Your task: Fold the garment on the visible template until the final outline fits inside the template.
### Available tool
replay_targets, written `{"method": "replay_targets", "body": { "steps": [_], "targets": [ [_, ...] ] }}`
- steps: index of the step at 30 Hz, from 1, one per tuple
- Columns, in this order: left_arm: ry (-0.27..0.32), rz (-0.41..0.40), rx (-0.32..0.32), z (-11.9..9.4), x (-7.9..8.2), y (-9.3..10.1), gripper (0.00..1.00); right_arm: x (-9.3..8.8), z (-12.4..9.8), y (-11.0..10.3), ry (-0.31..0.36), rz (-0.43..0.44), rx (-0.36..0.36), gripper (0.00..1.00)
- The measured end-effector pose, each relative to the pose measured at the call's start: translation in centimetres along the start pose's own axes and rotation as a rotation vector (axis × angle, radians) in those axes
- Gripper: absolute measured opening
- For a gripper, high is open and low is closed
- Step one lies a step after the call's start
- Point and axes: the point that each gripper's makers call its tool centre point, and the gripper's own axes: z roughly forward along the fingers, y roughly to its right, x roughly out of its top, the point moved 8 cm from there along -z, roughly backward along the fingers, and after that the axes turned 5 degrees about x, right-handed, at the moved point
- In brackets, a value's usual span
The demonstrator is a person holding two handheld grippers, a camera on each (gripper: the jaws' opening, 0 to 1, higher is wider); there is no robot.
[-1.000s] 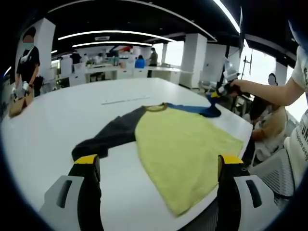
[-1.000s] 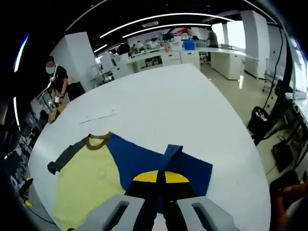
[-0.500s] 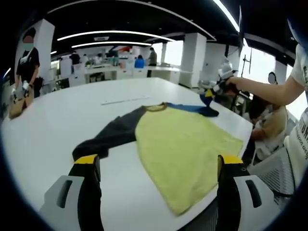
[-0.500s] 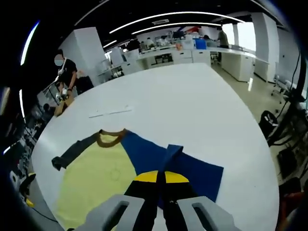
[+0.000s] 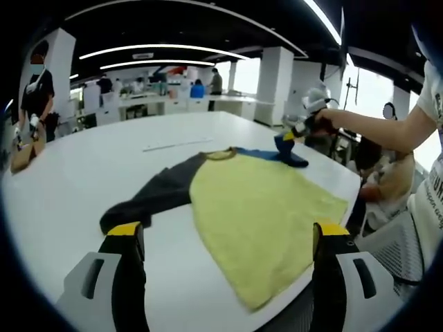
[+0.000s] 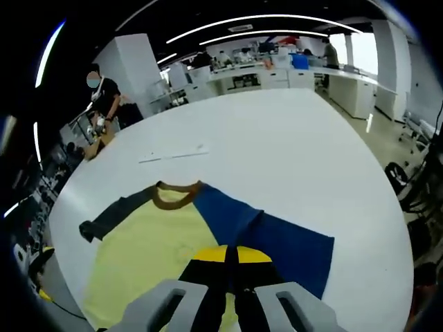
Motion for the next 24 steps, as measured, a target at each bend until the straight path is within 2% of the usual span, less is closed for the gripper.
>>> {"method": "replay_targets", "body": {
  "steps": [24],
  "targets": [
    [-0.007,-0.017,-0.002,0.4,-0.7,-0.1,0.99,0.5,4.3,-5.5,-0.055,-0.074,0.051,0.0]
  ]
}}
